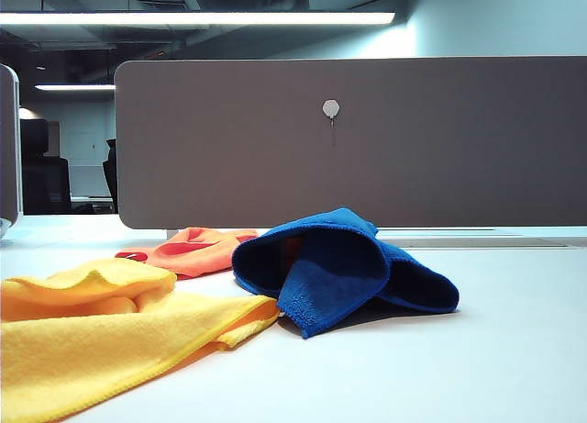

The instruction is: Pick up a rag that is the same color as the top surface of the Rubik's Cube and cover the cube with it.

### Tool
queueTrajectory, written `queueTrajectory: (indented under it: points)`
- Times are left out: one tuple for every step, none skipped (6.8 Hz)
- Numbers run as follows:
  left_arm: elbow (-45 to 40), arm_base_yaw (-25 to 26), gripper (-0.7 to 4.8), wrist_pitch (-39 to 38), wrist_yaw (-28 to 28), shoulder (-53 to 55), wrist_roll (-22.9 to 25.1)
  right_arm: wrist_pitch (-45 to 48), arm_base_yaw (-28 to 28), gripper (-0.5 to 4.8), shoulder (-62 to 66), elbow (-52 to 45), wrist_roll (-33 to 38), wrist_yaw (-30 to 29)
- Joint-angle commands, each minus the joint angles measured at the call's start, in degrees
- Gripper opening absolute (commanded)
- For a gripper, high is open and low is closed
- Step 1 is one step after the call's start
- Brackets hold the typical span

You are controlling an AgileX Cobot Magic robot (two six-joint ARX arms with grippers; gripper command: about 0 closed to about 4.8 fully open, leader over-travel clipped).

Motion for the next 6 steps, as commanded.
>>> queueTrajectory:
  points:
    - [0.04, -0.07, -0.05, 0.74, 0.22, 0.02, -1.11, 0.48, -0.04, -0.05, -0.04, 0.00, -0.09, 0.96]
    - [0.04, -0.07, -0.05, 0.63, 0.22, 0.02, -2.38, 0.15, -0.07, -0.05, -0.04, 0.00, -0.09, 5.35]
    - [0.04, -0.07, -0.05, 0.63, 0.20, 0.02, -2.36, 0.07, -0.09, -0.05, -0.04, 0.00, -0.11, 6.32]
    - [0.04, -0.07, -0.05, 0.63, 0.20, 0.04, -2.36, -0.96, -0.11, -0.05, -0.04, 0.00, -0.13, 6.01]
    - [0.04, -0.07, -0.05, 0.61, 0.20, 0.04, -2.36, -1.79, -0.07, -0.05, -0.04, 0.00, -0.11, 3.93]
    - [0.04, -0.07, -0.05, 0.52, 0.20, 0.04, -2.36, -1.66, -0.07, -0.05, -0.04, 0.00, -0.11, 2.78]
